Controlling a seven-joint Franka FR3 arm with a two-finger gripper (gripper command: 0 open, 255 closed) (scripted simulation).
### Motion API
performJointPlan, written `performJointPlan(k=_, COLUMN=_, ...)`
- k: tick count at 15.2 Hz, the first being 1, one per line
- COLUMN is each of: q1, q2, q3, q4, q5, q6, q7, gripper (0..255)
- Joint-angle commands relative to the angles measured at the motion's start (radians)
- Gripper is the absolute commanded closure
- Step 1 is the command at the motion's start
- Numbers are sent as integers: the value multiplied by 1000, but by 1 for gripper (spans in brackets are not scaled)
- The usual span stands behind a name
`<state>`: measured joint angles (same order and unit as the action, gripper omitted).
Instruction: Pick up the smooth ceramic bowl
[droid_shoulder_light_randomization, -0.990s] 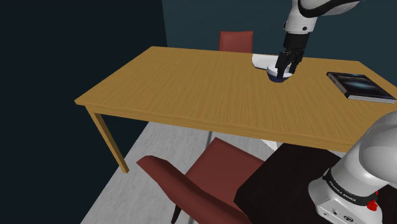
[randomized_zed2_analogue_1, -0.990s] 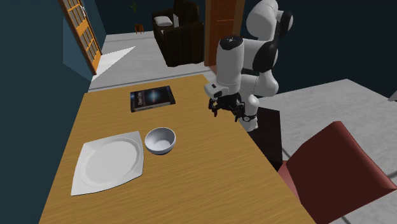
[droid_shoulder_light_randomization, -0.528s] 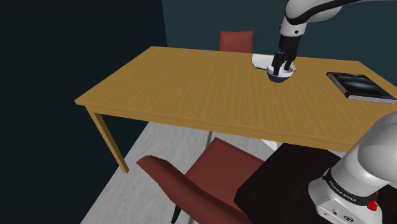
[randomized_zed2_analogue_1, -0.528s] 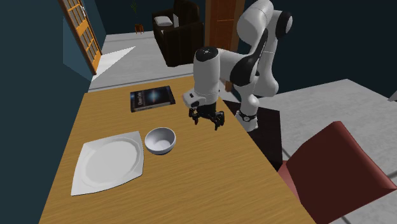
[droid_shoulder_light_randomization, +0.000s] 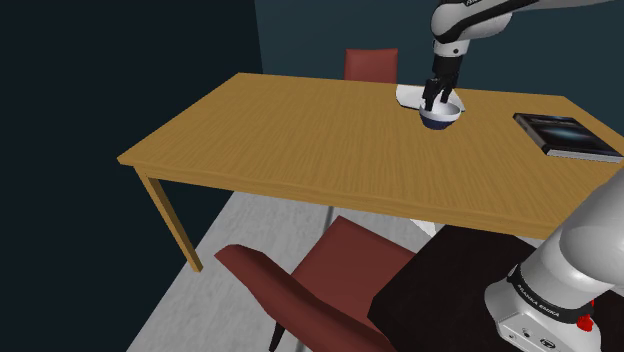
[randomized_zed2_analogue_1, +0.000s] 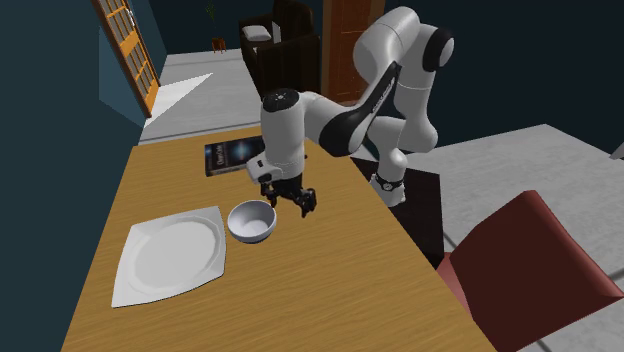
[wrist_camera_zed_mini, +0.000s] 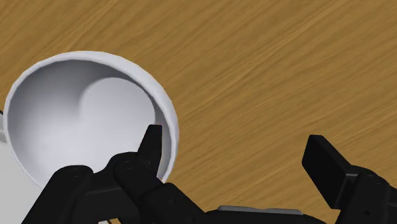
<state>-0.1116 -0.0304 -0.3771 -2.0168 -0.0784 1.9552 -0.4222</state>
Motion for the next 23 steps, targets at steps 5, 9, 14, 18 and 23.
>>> performJointPlan(k=5, q1=-31, q2=151, q3=-25, q4=129, q5=45, q6=37, q7=-78, gripper=0)
performJointPlan(k=9, q1=-33, q2=168, q3=-24, q4=94, q5=52, q6=88, q7=-80, gripper=0)
performJointPlan(k=14, q1=-35, q2=181, q3=-24, q4=73, q5=57, q6=121, q7=-83, gripper=255)
performJointPlan(k=18, q1=-35, q2=180, q3=-24, q4=73, q5=57, q6=121, q7=-83, gripper=255)
performJointPlan(k=23, q1=-34, q2=180, q3=-23, q4=74, q5=57, q6=120, q7=-82, gripper=255)
